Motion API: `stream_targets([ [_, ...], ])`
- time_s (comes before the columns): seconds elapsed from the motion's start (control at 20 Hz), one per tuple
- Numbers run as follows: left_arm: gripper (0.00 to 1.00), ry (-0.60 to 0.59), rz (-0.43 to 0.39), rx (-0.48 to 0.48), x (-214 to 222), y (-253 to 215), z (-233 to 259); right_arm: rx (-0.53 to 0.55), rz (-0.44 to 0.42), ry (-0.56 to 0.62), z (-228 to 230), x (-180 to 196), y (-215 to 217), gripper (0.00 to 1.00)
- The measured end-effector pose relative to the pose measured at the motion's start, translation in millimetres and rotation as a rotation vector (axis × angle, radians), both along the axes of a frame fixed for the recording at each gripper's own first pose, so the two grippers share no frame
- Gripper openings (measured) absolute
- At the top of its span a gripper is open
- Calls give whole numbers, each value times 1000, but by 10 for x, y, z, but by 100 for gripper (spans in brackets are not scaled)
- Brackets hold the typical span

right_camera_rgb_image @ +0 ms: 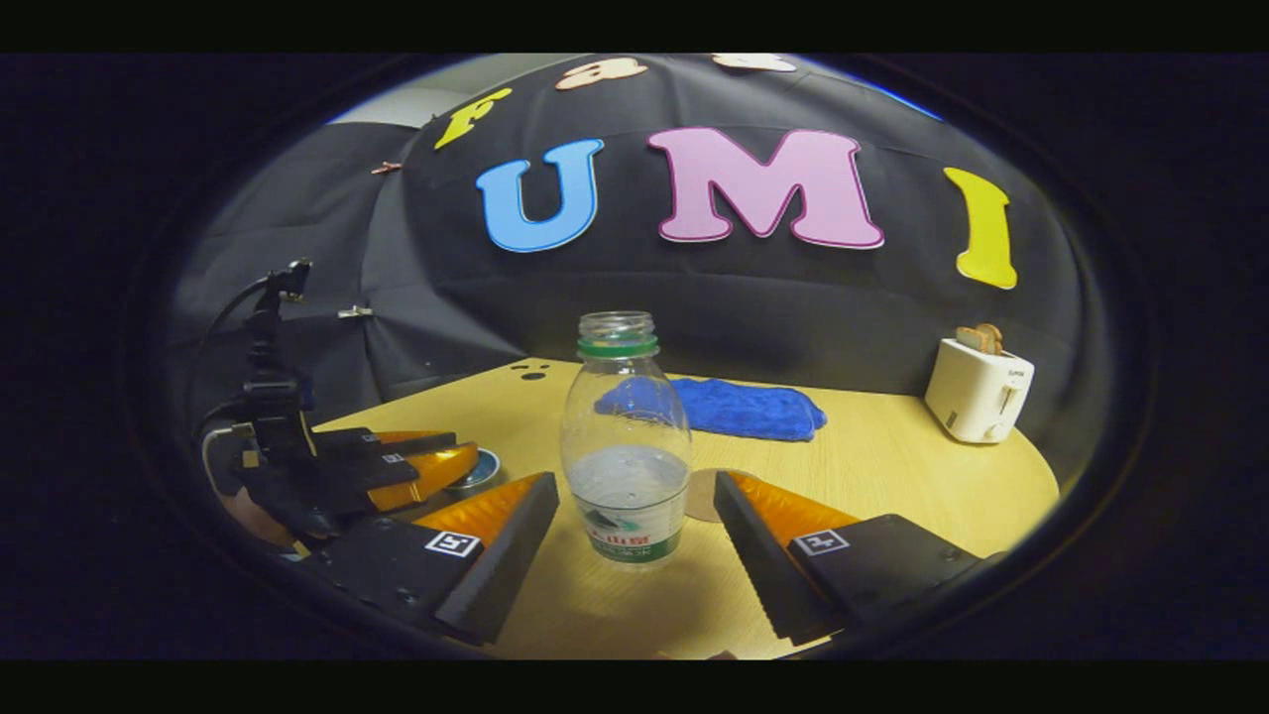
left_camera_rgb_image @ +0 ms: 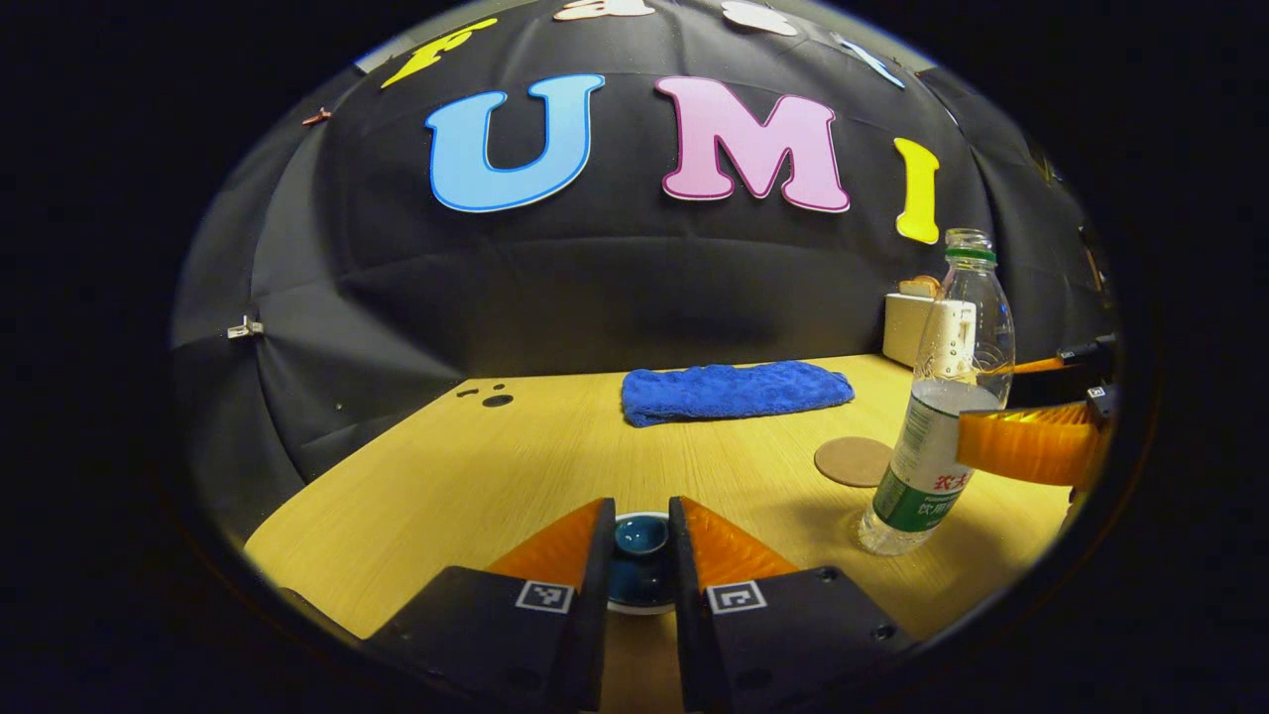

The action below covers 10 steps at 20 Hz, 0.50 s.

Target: Open the teacup lid with one hand, grasp the water bottle and pour water into the teacup with the other hand; after pouring, place the water bottle on the coaster and then close the teacup lid.

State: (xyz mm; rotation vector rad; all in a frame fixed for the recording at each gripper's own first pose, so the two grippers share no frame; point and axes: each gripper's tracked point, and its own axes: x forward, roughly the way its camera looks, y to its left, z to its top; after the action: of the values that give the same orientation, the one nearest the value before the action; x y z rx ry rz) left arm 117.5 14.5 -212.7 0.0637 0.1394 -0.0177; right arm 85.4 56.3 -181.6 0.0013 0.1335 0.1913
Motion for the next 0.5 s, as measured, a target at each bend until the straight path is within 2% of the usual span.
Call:
stream_targets([
  [0.05, 29, -4, -3, 0, -3, 0, 7, -4, -6, -8, 6, 16, 4, 98],
  [0.15, 25, -8, -5, 0, -4, 11, 21, -1, -19, -23, 29, 56, -20, 98],
  [0.2, 28, -10, 0, -1, -8, 15, 24, 6, -23, -28, 39, 83, -22, 98],
  [0.3, 22, -16, 1, -15, -32, 10, 60, 16, -28, -32, 47, 116, 3, 98],
  [0.35, 21, -22, 4, -17, -35, 10, 95, 20, -31, -32, 48, 122, 19, 98],
  [0.4, 24, -28, 2, -19, -42, 7, 127, 24, -31, -32, 49, 121, 39, 98],
  [0.45, 21, -34, 5, -22, -55, 23, 173, 28, -33, -33, 51, 133, 49, 98],
  [0.5, 24, -38, 6, -28, -73, 40, 201, 28, -36, -34, 48, 144, 64, 98],
])
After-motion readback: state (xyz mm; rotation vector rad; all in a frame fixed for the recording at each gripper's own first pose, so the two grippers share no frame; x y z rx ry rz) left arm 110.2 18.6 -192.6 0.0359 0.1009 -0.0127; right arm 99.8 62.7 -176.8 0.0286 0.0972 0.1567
